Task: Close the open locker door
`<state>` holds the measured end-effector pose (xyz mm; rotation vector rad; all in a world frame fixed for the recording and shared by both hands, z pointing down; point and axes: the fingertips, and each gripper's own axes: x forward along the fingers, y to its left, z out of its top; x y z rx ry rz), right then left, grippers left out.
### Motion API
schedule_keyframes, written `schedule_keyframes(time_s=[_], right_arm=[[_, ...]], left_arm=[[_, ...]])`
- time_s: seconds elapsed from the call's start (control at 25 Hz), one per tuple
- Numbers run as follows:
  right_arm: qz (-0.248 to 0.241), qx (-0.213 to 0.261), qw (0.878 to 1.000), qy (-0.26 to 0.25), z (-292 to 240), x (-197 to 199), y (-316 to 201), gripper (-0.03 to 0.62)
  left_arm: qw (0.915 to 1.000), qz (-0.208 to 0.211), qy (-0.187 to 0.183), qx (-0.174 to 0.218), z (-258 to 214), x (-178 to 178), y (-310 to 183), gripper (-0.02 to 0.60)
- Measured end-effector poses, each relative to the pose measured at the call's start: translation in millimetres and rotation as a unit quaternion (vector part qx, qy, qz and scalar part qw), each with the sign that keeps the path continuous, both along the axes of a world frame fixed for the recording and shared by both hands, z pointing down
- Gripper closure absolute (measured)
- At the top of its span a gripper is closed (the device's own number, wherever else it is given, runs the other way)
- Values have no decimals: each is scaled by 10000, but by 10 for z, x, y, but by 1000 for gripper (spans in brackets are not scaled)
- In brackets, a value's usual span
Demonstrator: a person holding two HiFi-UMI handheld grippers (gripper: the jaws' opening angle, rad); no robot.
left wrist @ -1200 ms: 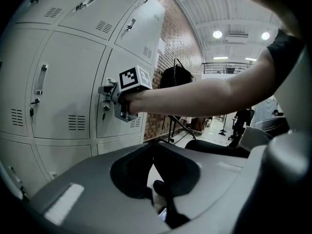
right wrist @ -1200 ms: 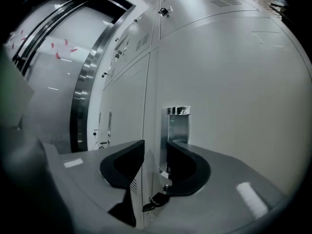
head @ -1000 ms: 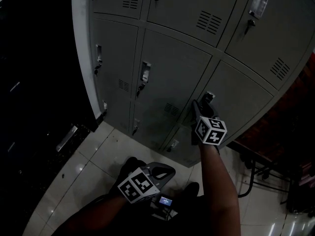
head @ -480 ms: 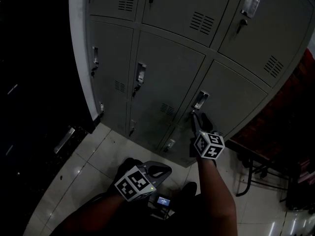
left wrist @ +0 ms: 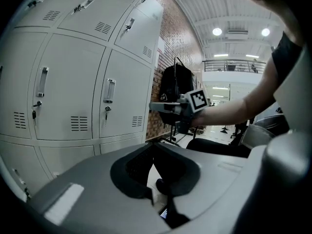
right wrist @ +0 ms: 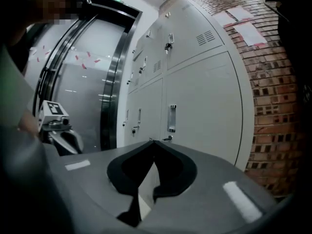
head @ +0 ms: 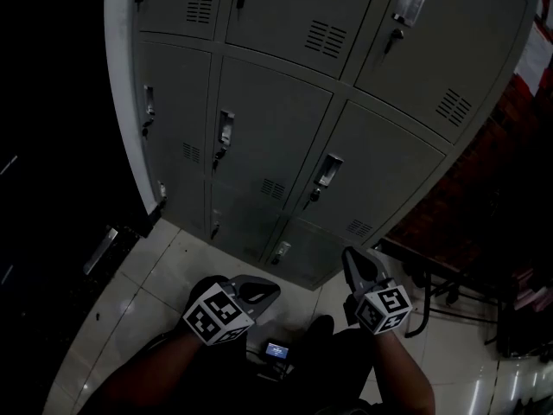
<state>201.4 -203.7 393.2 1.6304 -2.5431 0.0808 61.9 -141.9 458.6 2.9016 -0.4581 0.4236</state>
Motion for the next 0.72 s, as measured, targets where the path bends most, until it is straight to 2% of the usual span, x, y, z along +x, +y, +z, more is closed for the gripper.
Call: schedule_keyframes(time_s=[0.2,0.4,0.56,0.72], right_arm=[[-75,-49,9998,-167,17,149,659,591],[-109,-226,9993,-280,177,134,1078,591],[-438,-383,9968,-553,346,-50,1223,591],[-612,-587,9947,-583,442,-109,1216,591]], left_arm=[[10000,-10,20,14,1,-11,-15,569],[10000,6,-11,31,12,10,6,569],[10000,15,-25,47,13,23,15,569],[10000,25,-56,66,11,31,24,569]])
